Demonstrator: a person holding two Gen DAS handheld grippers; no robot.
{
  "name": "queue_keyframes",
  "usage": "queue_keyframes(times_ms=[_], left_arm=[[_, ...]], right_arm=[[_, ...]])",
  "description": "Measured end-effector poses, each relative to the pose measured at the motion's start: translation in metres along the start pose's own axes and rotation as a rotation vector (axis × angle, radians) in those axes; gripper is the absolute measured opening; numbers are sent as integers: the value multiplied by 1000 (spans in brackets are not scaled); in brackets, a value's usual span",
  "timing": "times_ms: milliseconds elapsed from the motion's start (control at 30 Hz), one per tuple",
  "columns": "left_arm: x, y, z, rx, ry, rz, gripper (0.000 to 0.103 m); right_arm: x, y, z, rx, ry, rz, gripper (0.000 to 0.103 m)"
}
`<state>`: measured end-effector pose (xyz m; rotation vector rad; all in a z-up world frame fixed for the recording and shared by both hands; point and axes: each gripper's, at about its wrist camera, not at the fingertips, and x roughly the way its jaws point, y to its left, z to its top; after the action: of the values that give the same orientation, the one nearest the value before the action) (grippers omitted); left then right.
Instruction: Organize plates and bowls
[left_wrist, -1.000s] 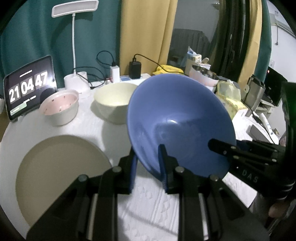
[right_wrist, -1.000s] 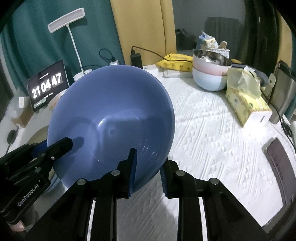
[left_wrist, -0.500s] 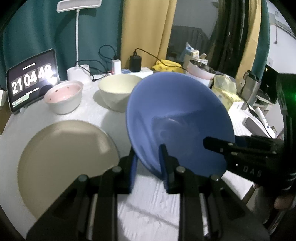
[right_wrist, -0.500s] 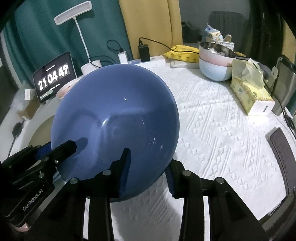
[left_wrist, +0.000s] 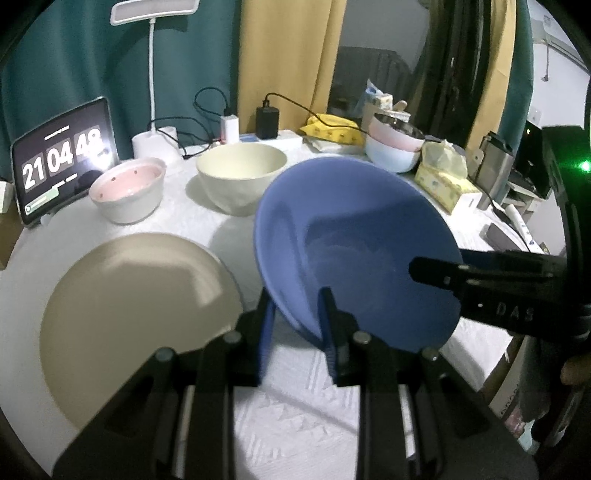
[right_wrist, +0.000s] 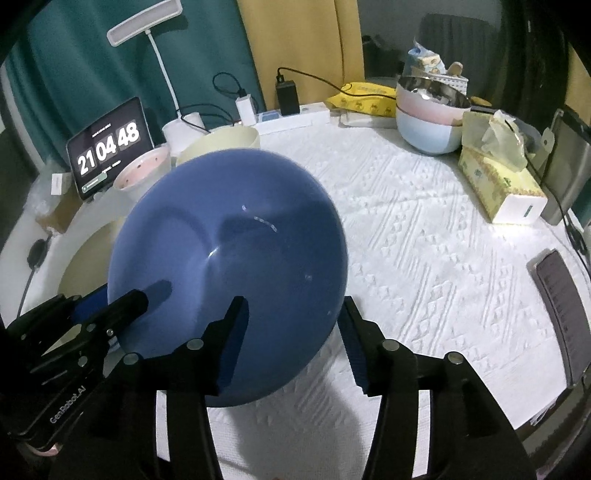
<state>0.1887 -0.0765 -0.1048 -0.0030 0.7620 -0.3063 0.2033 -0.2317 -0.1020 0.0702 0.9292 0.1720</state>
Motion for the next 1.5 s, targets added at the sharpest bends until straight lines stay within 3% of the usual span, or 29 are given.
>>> queue_keyframes(times_ms=[1133, 1500], left_arm=[[-13, 41, 58, -50, -104, 75, 26], [23, 33, 50, -24, 1, 46, 26]], right_arm=[[-2, -6, 54, -25, -68, -17, 56], [23, -15, 52, -19, -29, -45, 56]])
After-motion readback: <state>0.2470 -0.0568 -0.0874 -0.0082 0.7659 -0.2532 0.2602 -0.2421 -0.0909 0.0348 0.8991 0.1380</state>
